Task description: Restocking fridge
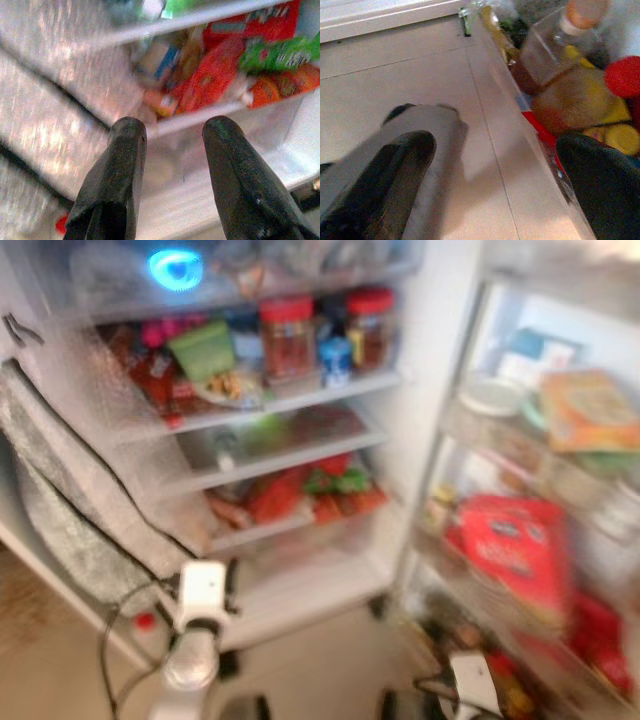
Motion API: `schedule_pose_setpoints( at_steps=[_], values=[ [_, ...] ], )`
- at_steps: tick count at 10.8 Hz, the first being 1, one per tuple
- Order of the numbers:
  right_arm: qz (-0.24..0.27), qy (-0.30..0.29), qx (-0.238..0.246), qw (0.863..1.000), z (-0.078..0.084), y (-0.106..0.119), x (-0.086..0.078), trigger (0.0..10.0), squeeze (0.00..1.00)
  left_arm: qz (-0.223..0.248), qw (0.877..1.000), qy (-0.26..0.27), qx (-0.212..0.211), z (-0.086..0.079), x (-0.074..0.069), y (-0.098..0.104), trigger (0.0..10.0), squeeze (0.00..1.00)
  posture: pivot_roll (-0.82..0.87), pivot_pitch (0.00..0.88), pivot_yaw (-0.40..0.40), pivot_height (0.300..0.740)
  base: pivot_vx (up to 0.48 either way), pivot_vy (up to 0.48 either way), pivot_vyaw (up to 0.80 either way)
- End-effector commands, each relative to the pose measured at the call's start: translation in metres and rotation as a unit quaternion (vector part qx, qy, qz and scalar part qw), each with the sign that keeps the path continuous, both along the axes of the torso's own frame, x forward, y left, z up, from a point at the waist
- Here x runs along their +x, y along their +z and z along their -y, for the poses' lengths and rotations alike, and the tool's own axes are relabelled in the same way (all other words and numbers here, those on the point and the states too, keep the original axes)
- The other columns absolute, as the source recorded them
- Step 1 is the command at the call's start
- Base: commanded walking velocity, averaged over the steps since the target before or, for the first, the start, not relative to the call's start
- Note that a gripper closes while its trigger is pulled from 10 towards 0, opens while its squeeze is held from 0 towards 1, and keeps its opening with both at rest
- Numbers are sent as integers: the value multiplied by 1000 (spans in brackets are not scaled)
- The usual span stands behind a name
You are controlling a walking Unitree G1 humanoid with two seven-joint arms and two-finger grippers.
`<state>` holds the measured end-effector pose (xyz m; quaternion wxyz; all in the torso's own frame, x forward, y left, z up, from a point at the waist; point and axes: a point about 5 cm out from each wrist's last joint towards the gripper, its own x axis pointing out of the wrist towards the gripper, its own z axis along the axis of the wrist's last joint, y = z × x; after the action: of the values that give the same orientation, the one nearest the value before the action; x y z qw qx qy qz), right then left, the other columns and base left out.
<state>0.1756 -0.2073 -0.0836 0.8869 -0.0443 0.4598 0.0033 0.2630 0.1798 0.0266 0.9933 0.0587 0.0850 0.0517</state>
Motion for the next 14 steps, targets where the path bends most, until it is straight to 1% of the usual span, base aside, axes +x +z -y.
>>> schedule_pose_setpoints(
  at_steps=[1,2,3,4,5,6,7,8,9,11,14],
  values=[
    [-32,5,0,999,-1,-7,-14,10000,0,-38,999,9,2,-9,-2,-11,10000,0,-43,23,11,622,0,0,0],
    [-31,6,1,999,-1,-7,-13,10000,0,-84,996,12,2,-24,-7,-26,10000,0,-39,30,10,622,0,0,0],
    [-32,7,1,999,-1,-7,-13,10000,0,-127,991,29,0,-36,-15,-40,10000,0,-36,35,9,622,0,0,0],
    [-31,7,2,999,-1,-7,-13,10000,0,-162,986,48,-1,-44,-23,-51,10000,0,-37,35,9,622,0,0,0],
    [-31,7,3,999,-2,-7,-13,10000,0,-229,971,68,-18,-50,-41,-71,10000,0,-42,41,9,622,0,0,0],
    [-31,6,4,999,-2,-7,-13,10000,0,-253,966,58,-19,-47,-48,-78,10000,0,-43,41,8,622,0,0,0],
    [-32,6,3,999,-1,-7,-13,10000,0,-260,964,50,-16,-41,-53,-82,10000,0,-48,47,9,622,0,480,0],
    [-33,7,3,999,-1,-7,-13,10000,0,-262,963,58,-24,-39,-56,-85,10000,0,-39,48,5,622,0,480,0],
    [-33,8,4,999,-1,-6,-13,10000,0,-267,962,56,-23,-38,-58,-87,10000,0,-38,49,3,622,0,480,0],
    [-33,11,7,999,-1,-6,-13,10000,0,-266,962,54,-26,-35,-58,-88,10000,0,-37,47,3,622,0,480,0],
    [-35,12,11,999,-2,-7,-14,10000,0,-257,965,52,-27,-34,-52,-85,10000,0,-39,35,11,622,0,480,0]
  ],
)
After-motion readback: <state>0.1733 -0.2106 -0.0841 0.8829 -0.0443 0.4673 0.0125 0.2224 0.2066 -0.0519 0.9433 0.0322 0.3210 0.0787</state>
